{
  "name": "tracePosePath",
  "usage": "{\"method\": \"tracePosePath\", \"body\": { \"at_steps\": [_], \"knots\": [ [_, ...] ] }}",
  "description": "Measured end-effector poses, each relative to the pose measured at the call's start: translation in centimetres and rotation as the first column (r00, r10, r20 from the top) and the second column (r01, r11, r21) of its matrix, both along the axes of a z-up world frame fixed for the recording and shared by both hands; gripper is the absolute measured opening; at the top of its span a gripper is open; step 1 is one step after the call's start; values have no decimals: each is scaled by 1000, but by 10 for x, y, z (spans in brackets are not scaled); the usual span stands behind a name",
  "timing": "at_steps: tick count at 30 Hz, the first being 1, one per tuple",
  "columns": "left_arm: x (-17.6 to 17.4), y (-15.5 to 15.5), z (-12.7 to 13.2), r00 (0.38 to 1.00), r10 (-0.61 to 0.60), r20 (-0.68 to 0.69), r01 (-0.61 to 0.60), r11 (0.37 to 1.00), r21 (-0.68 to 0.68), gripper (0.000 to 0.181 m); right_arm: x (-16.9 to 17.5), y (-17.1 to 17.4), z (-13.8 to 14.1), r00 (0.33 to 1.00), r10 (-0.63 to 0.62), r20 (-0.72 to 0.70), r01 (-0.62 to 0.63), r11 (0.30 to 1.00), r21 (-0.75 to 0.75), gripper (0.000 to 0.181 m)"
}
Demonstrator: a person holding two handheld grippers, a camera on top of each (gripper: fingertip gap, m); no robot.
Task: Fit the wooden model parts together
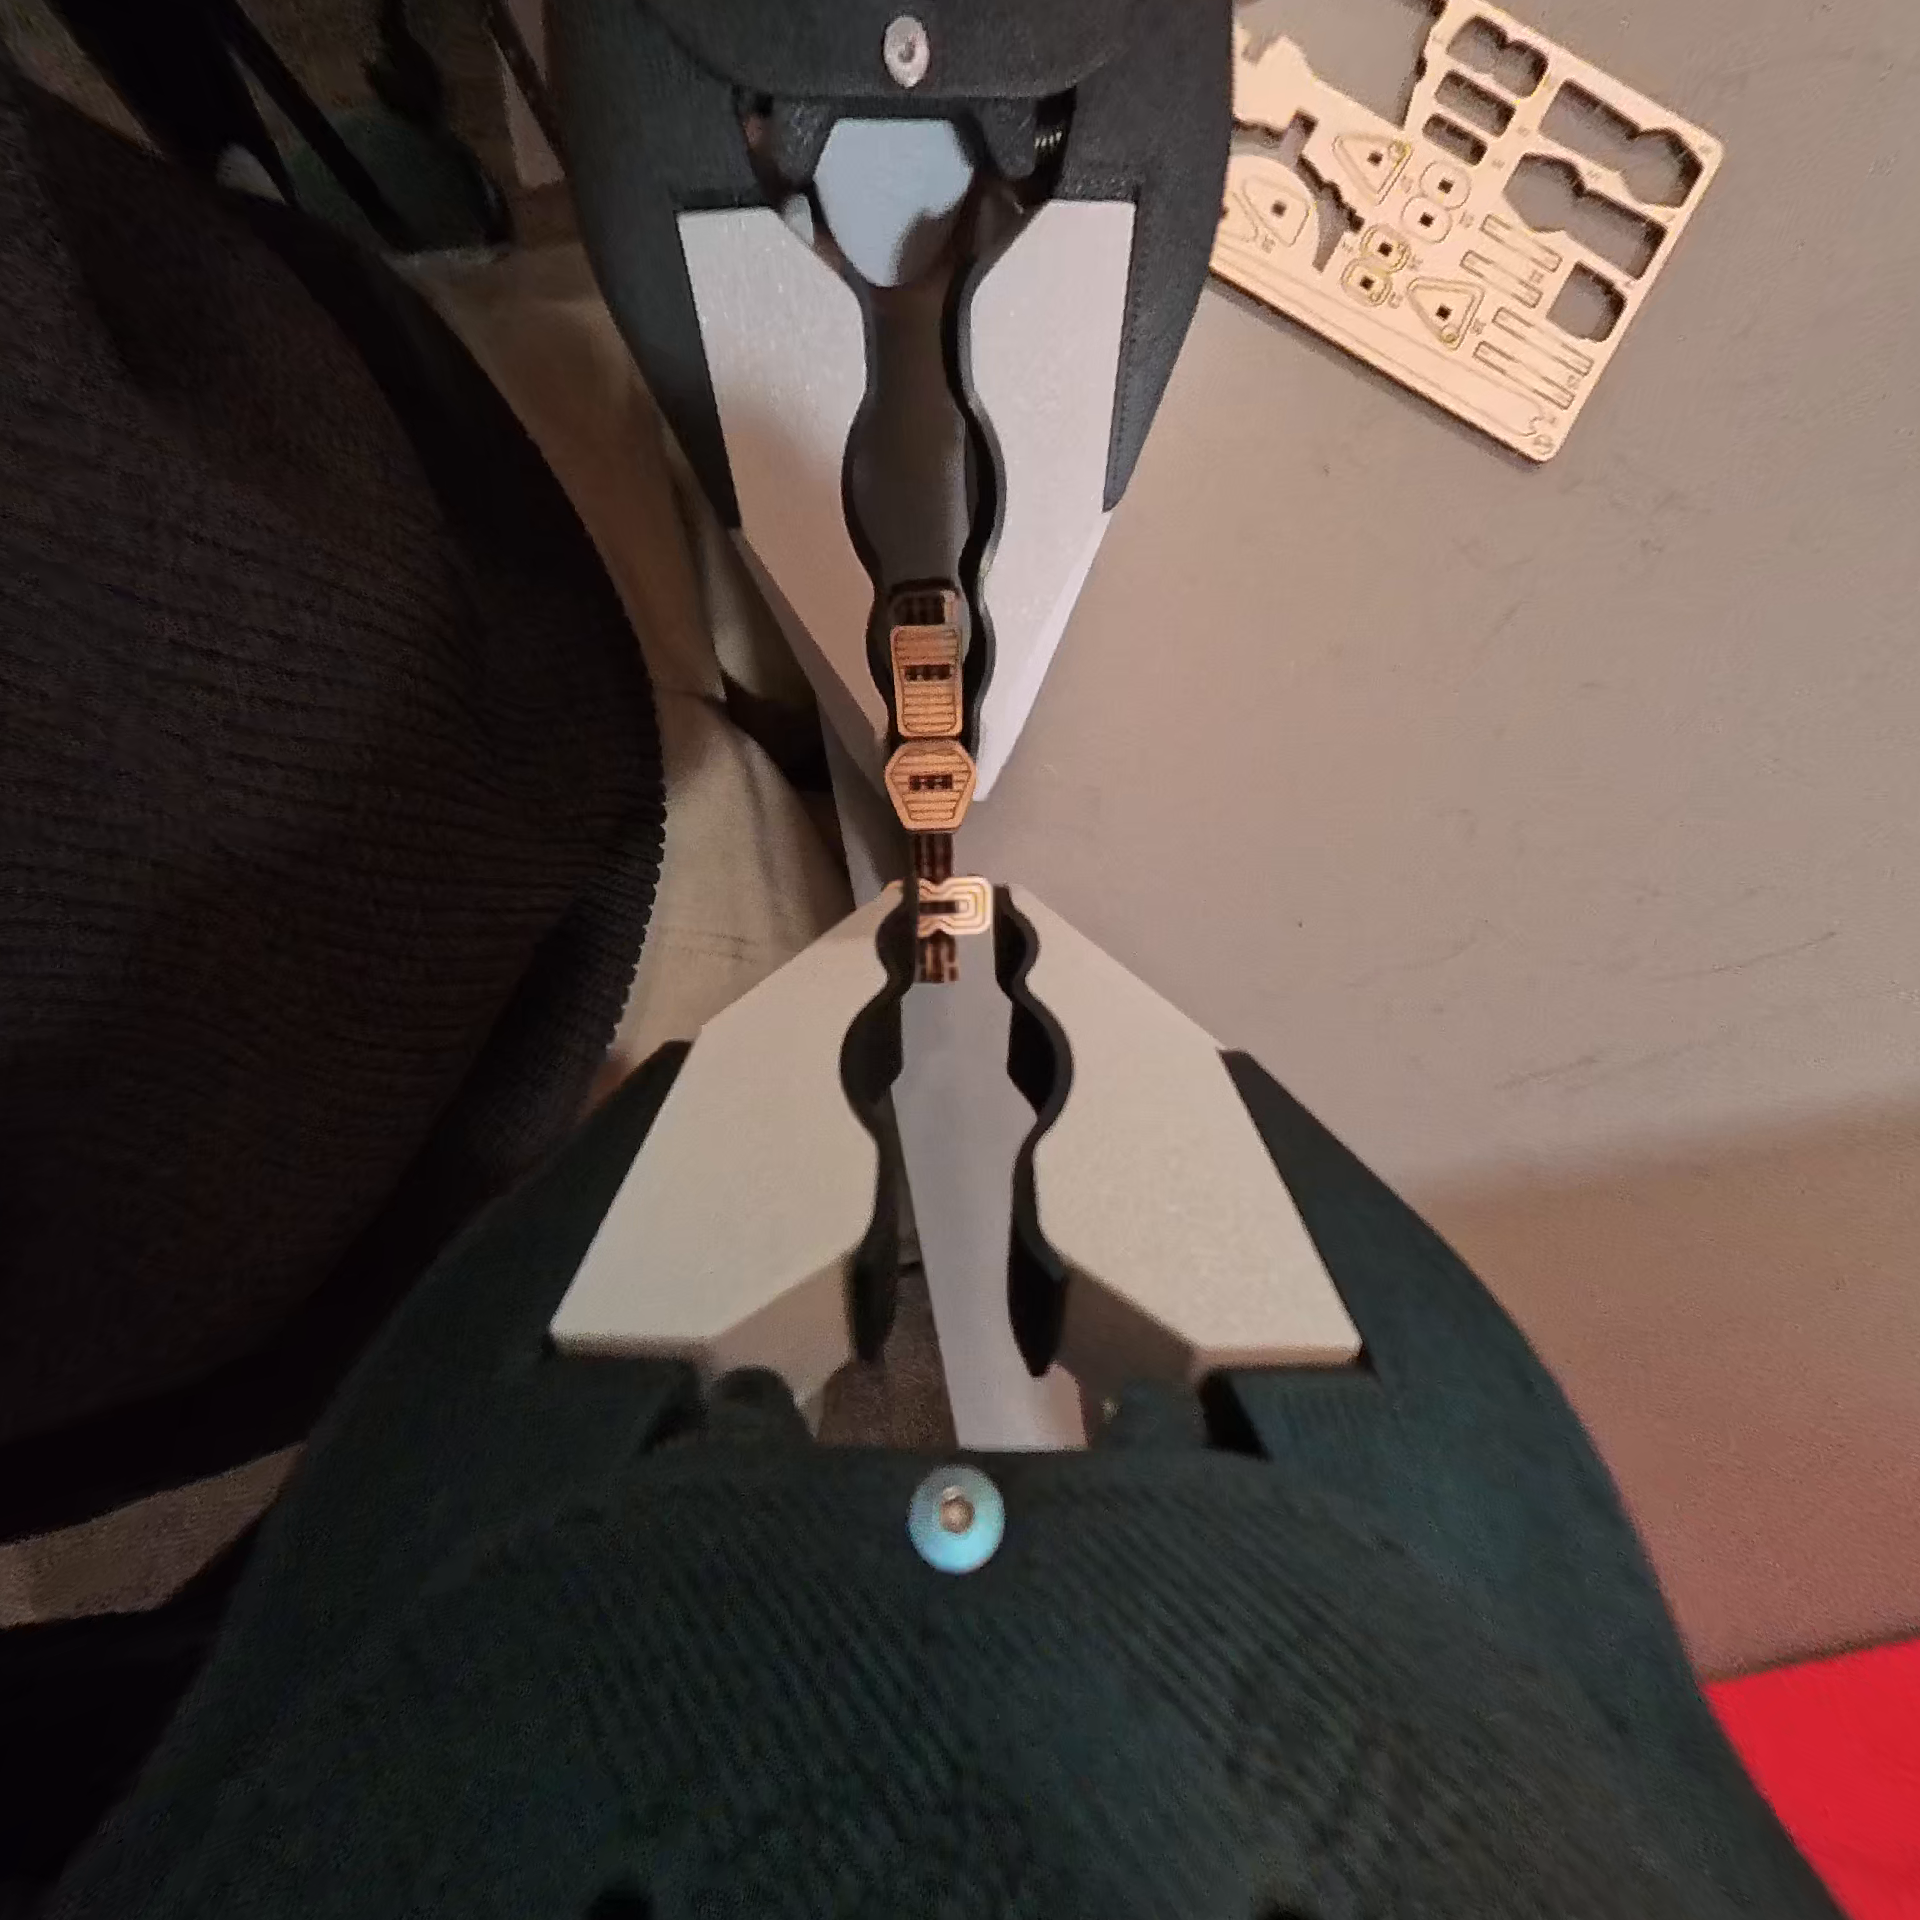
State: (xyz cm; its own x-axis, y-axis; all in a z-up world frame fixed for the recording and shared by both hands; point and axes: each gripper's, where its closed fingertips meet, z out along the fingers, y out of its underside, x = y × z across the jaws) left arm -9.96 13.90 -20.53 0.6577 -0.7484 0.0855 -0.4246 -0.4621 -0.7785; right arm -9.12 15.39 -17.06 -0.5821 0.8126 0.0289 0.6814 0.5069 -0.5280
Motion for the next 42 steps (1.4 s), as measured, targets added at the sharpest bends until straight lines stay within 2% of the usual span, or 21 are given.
{"method": "tracePosePath", "body": {
  "at_steps": [3, 8, 16, 21, 26, 31, 42],
  "knots": [
    [0, 0, 0, 1000, 0, 0, 0, 1000, 0, 14, 1, -3, -1, 1000, -6, 12, 7, 998, -60, 16],
    [0, 0, 0, 1000, 0, -1, 0, 1000, 1, 14, 3, 0, -15, 998, -11, 60, 14, 999, -48, 17],
    [1, 0, 1, 1000, -2, 4, 2, 1000, 0, 14, 0, -5, -11, 999, -9, 44, 13, 996, -90, 15],
    [1, 0, 0, 1000, 0, 1, 0, 1000, 0, 14, -1, -1, -8, 1000, -15, 26, 16, 998, -64, 14],
    [1, 0, 1, 1000, 0, 1, 0, 1000, 0, 14, 2, 4, -5, 999, -39, 17, 40, 997, -70, 21],
    [1, 0, 1, 1000, -1, 2, 1, 1000, -1, 14, 5, 1, -13, 998, -33, 44, 38, 994, -98, 31],
    [2, -1, 1, 1000, -3, 3, 3, 1000, -1, 14, 3, -4, -18, 998, -19, 54, 24, 996, -84, 24]
  ]
}}
